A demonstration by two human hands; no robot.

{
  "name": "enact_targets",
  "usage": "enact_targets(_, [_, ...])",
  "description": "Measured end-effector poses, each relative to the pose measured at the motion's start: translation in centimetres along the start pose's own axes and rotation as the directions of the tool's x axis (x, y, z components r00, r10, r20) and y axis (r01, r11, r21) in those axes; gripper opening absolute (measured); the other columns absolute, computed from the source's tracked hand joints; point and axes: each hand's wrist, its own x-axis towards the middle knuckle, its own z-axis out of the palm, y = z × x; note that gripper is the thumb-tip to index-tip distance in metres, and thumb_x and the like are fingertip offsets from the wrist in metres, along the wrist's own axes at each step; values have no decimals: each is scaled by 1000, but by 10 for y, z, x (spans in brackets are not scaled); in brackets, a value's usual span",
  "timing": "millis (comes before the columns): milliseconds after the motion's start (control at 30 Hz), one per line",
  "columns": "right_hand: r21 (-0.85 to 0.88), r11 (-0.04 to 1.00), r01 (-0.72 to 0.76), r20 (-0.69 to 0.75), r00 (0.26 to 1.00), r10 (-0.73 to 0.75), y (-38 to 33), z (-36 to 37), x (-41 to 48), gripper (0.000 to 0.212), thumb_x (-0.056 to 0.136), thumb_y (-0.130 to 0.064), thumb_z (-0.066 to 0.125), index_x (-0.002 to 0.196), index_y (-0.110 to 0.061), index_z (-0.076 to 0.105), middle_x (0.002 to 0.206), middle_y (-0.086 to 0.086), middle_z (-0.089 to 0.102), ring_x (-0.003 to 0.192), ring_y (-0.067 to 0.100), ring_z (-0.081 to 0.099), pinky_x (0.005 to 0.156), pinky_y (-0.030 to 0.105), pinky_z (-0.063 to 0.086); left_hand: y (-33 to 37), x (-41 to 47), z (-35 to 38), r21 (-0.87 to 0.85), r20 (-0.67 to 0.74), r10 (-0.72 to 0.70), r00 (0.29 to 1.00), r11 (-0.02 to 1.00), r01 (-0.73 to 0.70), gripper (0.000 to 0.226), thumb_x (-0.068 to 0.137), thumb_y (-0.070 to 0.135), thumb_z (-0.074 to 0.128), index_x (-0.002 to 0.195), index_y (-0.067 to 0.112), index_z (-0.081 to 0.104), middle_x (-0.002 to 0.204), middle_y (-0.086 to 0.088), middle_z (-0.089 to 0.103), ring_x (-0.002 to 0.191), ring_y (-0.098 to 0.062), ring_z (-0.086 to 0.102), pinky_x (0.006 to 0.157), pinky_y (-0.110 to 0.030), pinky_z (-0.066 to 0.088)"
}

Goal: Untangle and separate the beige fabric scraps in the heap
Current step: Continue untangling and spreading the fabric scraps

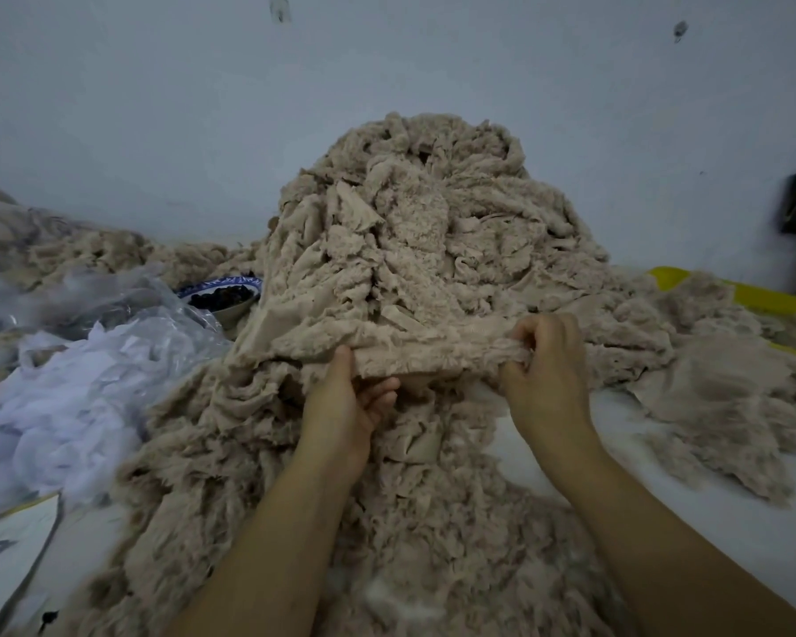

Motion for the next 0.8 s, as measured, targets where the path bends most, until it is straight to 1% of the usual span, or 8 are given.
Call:
enact_targets(167, [-112, 990, 84, 417, 908, -30, 9, 9, -6, 8, 87, -9, 56, 93, -11, 51, 104, 0, 41, 100, 20, 36, 82, 35, 34, 4, 1, -4, -205, 105, -133, 985, 967, 153, 30, 104, 34, 50, 118, 10, 63, 93, -11, 77, 73, -22, 76, 56, -29, 60])
enact_targets(233, [-41, 996, 75, 547, 836, -40, 8, 10, -11, 24, 92, -28, 46, 85, -6, 53, 91, -1, 45, 94, 17, 38, 77, 32, 31, 5, 4, -8, -249, 127, -139, 982, 954, 167, 36, 104, 37, 48, 125, 10, 61, 97, -12, 77, 80, -22, 76, 60, -31, 61])
enact_targets(333, [108, 994, 22, 386, 920, -62, -1, 4, -8, 59, 88, -53, 27, 69, -4, 55, 73, 3, 52, 79, 15, 45, 67, 31, 33, 3, 5, -9, -246, 164, -150, 975, 951, 187, 40, 105, 39, 45, 127, 10, 60, 96, -12, 77, 85, -22, 76, 63, -30, 62])
enact_targets(433, [173, 985, 16, 305, 950, -69, -10, 3, -9, 49, 91, -55, 33, 77, -15, 58, 82, -9, 57, 84, 7, 51, 71, 23, 40, 0, 5, -6, -186, 193, -157, 969, 963, 193, 40, 104, 38, 46, 128, 9, 59, 93, -12, 78, 83, -21, 76, 61, -29, 61])
enact_targets(500, [182, 983, -14, 414, 908, -63, -13, 9, -13, 25, 92, -50, 45, 103, -31, 58, 100, -28, 51, 99, -1, 49, 83, 14, 40, -2, 3, -4, -139, 221, -158, 962, 971, 192, 36, 102, 33, 52, 125, 7, 61, 96, -13, 77, 86, -22, 76, 64, -29, 62])
enact_targets(600, [125, 973, 195, 506, 831, -232, -15, 19, -19, 24, 96, -33, 57, 119, -28, 59, 97, -31, 40, 101, -2, 37, 81, 8, 31, -2, 0, -4, -39, 309, -129, 942, 988, 148, 28, 87, 23, 68, 107, 3, 69, 99, -11, 74, 90, -19, 74, 76, -27, 61])
enact_targets(700, [121, 936, 330, 477, 808, -347, -19, 19, -20, 13, 94, -21, 59, 106, -20, 66, 90, -21, 39, 93, 2, 33, 72, 17, 29, -6, -3, -1, 90, 349, -140, 927, 989, 116, 26, 83, 13, 69, 104, -3, 69, 96, -14, 70, 85, -17, 71, 79, -26, 60])
enact_targets(800, [205, 912, 357, 539, 736, -409, -24, 14, -22, 16, 90, -30, 53, 90, -22, 66, 86, -16, 45, 89, 2, 38, 75, 19, 35, -6, -3, 1, 28, 274, -127, 953, 992, 124, 14, 97, 6, 55, 90, 1, 66, 81, -10, 67, 68, -14, 69, 62, -23, 59])
